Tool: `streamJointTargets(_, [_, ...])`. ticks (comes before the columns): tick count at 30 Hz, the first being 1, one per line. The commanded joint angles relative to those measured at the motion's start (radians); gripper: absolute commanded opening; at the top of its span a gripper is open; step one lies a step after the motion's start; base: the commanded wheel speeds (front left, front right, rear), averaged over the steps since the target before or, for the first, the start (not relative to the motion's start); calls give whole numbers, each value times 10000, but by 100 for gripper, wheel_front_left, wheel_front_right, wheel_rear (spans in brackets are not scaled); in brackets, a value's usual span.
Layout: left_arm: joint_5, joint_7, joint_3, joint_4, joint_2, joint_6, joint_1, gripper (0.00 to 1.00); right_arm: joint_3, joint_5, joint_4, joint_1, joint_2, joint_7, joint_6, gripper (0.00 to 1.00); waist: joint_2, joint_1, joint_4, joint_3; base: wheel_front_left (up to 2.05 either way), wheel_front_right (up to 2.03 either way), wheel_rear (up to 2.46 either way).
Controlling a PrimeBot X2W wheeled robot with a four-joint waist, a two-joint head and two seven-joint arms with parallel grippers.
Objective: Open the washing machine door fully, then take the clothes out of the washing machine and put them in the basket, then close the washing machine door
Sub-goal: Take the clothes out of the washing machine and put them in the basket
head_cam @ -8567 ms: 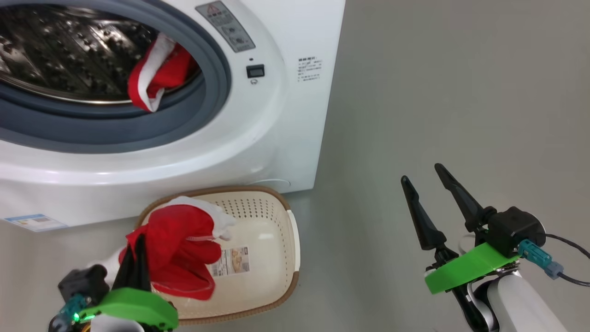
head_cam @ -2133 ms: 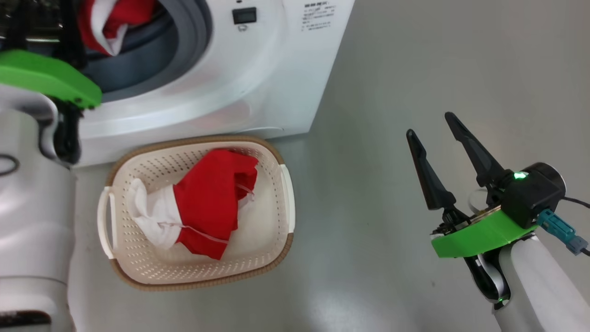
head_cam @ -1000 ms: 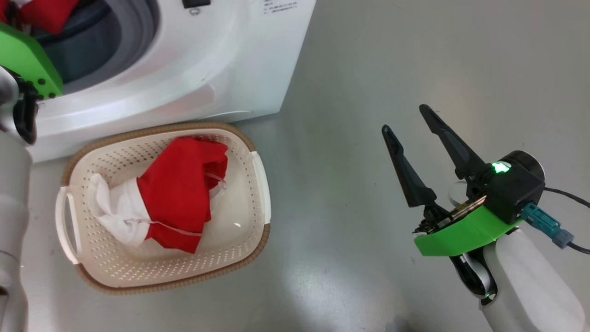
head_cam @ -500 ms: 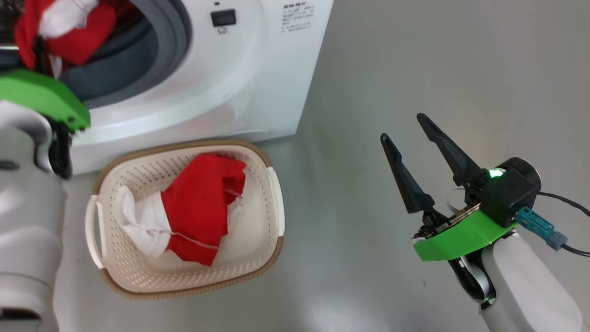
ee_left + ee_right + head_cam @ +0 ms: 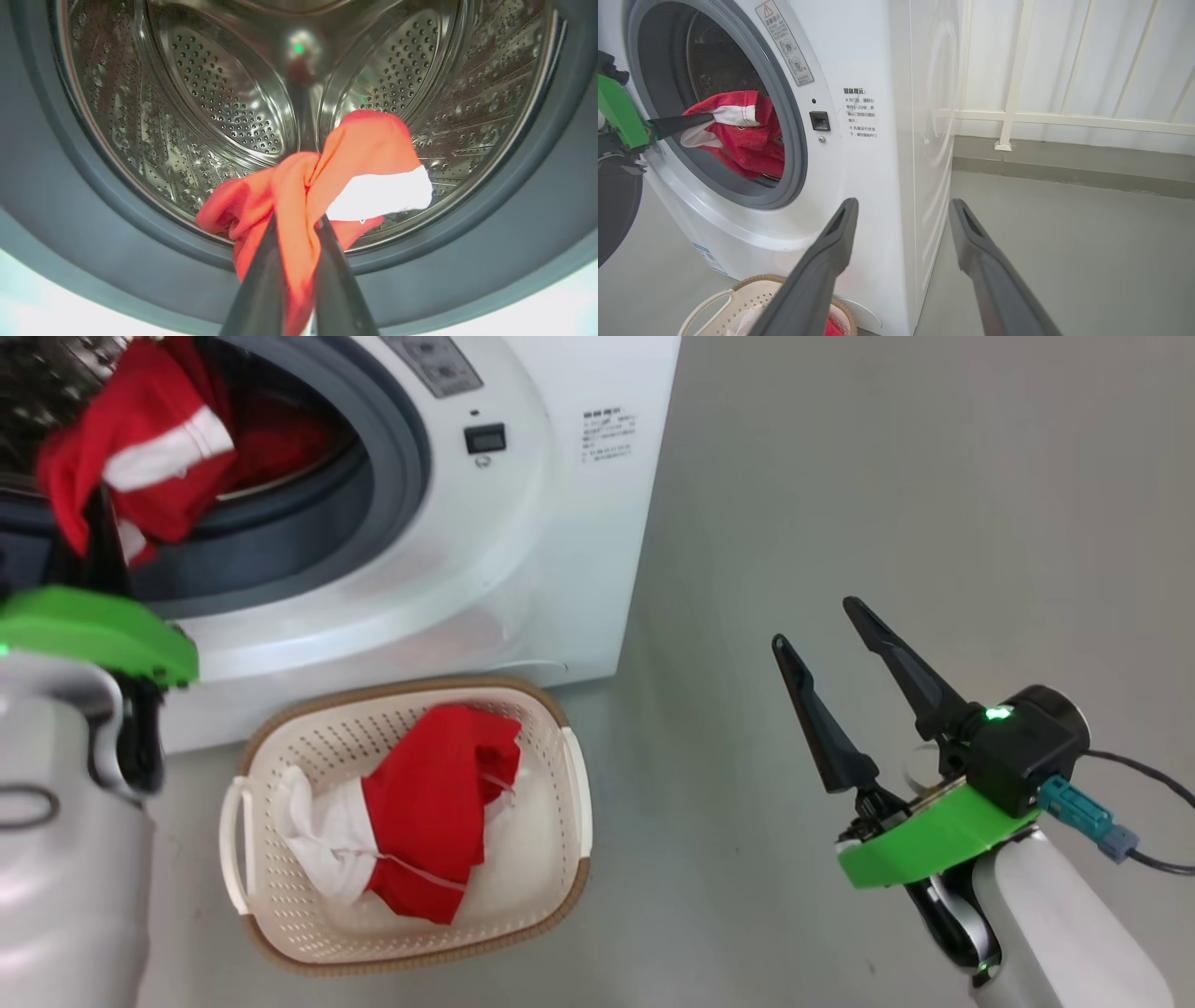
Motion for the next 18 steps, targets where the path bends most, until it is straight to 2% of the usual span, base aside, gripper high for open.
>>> streamJointTargets(1, [150, -118, 437, -721, 359, 26, 533, 0, 142, 160, -177, 389, 25, -63, 65, 100, 0, 0, 171, -443, 0, 0, 0])
streamJointTargets(10, [509, -119, 1165, -2483, 52, 32, 2131, 0, 149, 186, -67, 740, 115, -63, 65, 100, 0, 0, 281, -1324, 0, 0, 0])
streamJointTargets(18, [732, -119, 1727, -4274, -480, 17, 3749, 0, 59, 296, 9, 1117, 164, -63, 65, 100, 0, 0, 295, -1941, 0, 0, 0])
